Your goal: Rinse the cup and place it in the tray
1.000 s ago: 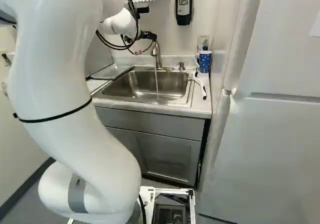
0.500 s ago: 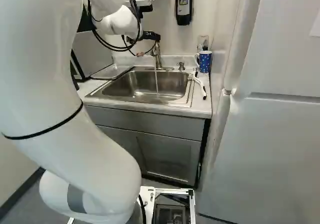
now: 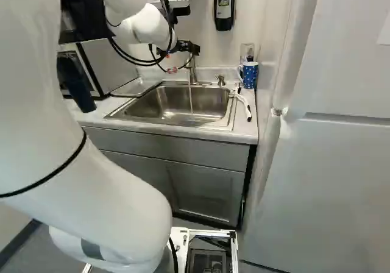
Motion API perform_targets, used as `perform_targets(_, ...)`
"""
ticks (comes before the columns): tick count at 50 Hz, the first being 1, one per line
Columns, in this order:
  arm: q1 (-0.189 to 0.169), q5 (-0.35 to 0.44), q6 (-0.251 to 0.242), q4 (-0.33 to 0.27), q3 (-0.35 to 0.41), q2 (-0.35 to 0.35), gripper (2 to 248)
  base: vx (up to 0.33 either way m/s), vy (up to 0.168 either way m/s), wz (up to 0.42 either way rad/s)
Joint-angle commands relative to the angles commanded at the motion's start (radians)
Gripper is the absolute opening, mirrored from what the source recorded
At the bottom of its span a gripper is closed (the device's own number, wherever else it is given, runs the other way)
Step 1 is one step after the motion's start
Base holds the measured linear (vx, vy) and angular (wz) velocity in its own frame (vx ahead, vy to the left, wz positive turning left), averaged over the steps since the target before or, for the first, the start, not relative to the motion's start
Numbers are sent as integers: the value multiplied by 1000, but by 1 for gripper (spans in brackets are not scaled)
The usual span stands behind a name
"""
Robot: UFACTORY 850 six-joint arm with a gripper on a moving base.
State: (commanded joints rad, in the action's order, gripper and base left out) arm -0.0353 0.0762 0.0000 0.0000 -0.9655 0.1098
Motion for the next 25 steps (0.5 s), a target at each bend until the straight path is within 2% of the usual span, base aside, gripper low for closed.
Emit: perform_targets(25,-22,-208,0,0,105,115,247,0,0,0)
